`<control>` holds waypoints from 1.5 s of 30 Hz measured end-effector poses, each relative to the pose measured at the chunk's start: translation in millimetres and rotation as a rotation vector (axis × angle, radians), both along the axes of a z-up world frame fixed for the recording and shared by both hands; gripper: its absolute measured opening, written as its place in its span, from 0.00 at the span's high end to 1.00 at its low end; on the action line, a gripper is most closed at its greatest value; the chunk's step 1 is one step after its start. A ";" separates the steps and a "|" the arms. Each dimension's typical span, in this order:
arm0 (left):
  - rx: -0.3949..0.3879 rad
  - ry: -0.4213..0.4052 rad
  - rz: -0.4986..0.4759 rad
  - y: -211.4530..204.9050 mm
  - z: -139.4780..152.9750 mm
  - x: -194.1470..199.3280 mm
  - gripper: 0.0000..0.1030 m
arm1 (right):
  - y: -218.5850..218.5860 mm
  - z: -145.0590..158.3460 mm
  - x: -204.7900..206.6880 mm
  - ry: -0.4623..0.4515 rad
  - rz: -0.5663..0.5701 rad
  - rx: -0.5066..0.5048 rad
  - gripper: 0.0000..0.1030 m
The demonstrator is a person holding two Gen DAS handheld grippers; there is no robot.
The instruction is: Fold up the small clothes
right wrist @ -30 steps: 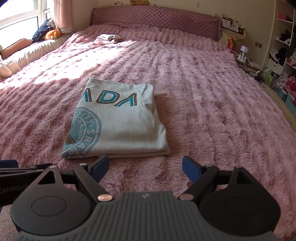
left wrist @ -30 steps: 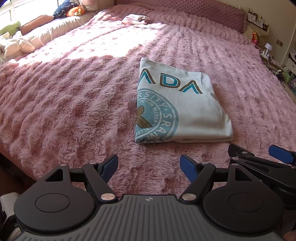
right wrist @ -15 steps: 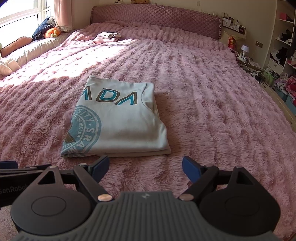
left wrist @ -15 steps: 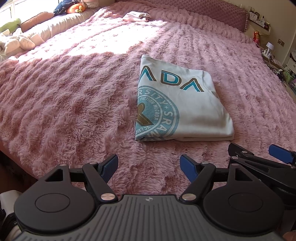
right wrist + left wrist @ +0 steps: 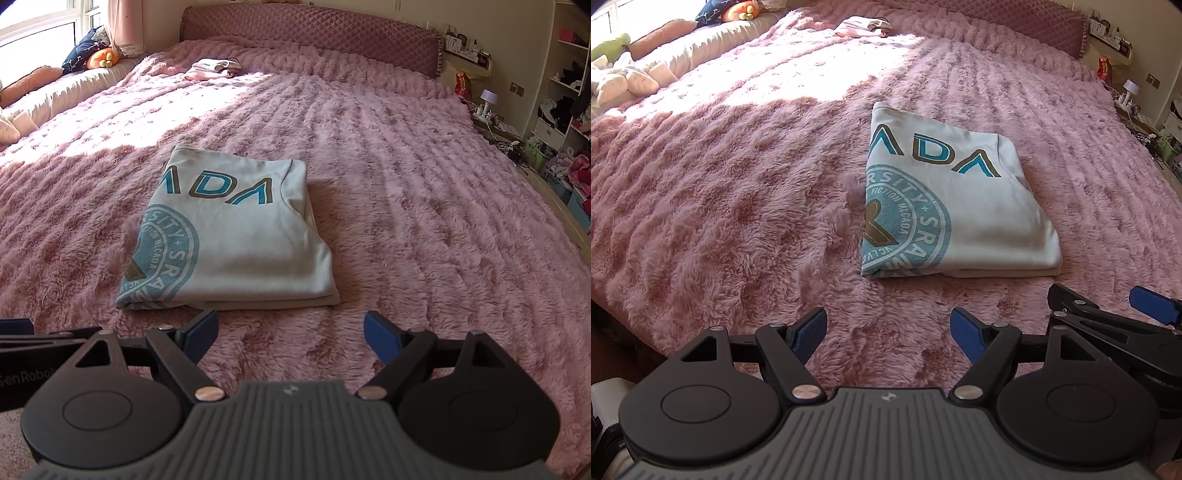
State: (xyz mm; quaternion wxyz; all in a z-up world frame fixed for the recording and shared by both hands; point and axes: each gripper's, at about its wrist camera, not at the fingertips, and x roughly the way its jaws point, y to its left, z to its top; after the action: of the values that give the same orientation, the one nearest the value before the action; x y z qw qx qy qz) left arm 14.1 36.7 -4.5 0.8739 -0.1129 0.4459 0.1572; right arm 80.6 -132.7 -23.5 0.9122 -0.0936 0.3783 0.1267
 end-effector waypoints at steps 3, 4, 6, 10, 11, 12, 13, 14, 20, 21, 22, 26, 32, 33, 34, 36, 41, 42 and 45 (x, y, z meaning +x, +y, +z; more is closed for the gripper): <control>-0.003 0.000 0.001 1.7 -0.1 0.8 0.14 | 1.6 0.1 1.1 0.006 -0.001 0.001 0.21; -0.005 -0.001 0.001 2.1 -0.4 0.6 0.14 | 1.5 0.1 1.2 0.005 -0.001 0.001 0.21; -0.006 -0.001 0.003 3.1 -0.7 0.6 0.14 | 2.7 0.3 1.4 0.004 -0.002 0.001 0.21; -0.007 0.000 0.006 4.7 -0.8 0.7 0.14 | 4.5 0.4 1.3 -0.002 0.000 -0.006 0.21; -0.008 0.001 0.007 4.7 -0.6 0.4 0.14 | 4.9 0.4 1.5 -0.002 0.000 -0.006 0.21; -0.008 0.000 0.008 5.1 -0.3 0.5 0.14 | 5.0 0.4 1.5 -0.002 0.000 -0.006 0.21; -0.008 0.001 0.008 5.1 -0.3 0.5 0.14 | 5.1 0.4 1.3 -0.002 0.000 -0.006 0.21; -0.007 0.001 0.008 4.8 -0.2 0.6 0.14 | 5.2 0.4 1.4 -0.002 0.000 -0.006 0.21; -0.006 0.002 0.008 5.0 -0.6 0.8 0.14 | 4.7 0.7 1.6 -0.003 -0.001 -0.002 0.21; -0.008 0.004 0.010 6.0 0.2 1.3 0.14 | 4.7 0.6 1.4 -0.003 -0.001 -0.002 0.21; -0.008 0.007 0.012 6.0 0.6 1.1 0.14 | 5.0 0.4 1.3 -0.003 -0.002 -0.003 0.21; -0.004 0.013 0.012 6.3 -0.1 1.8 0.14 | 5.9 -1.5 1.1 -0.002 0.000 -0.011 0.21; 0.010 0.012 0.018 5.3 -2.2 2.0 0.14 | 6.2 -3.2 2.4 0.006 0.000 -0.010 0.21; 0.014 0.007 0.016 5.0 -2.1 1.7 0.14 | 5.8 -3.5 2.6 0.007 0.000 -0.007 0.21; 0.018 0.003 0.014 4.7 -1.9 1.4 0.14 | 5.4 -3.6 2.9 0.009 -0.001 -0.004 0.21; 0.026 0.000 0.014 3.6 -1.8 1.7 0.14 | 5.0 -4.1 3.4 0.012 -0.001 -0.002 0.21; 0.025 -0.004 0.012 3.0 -3.4 2.0 0.14 | 4.7 -5.1 3.2 0.009 -0.005 -0.010 0.21; 0.023 -0.004 0.013 3.2 -3.5 2.1 0.14 | 4.6 -5.4 3.4 0.011 -0.005 -0.008 0.21; 0.021 0.000 0.012 3.5 -4.0 2.9 0.14 | 6.2 -5.9 3.7 0.011 -0.003 -0.013 0.21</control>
State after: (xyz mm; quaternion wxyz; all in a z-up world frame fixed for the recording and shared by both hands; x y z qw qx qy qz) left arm 17.0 40.2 -8.5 0.8740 -0.1063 0.4437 0.1669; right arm 84.3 -126.5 -29.4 0.9097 -0.0981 0.3843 0.1234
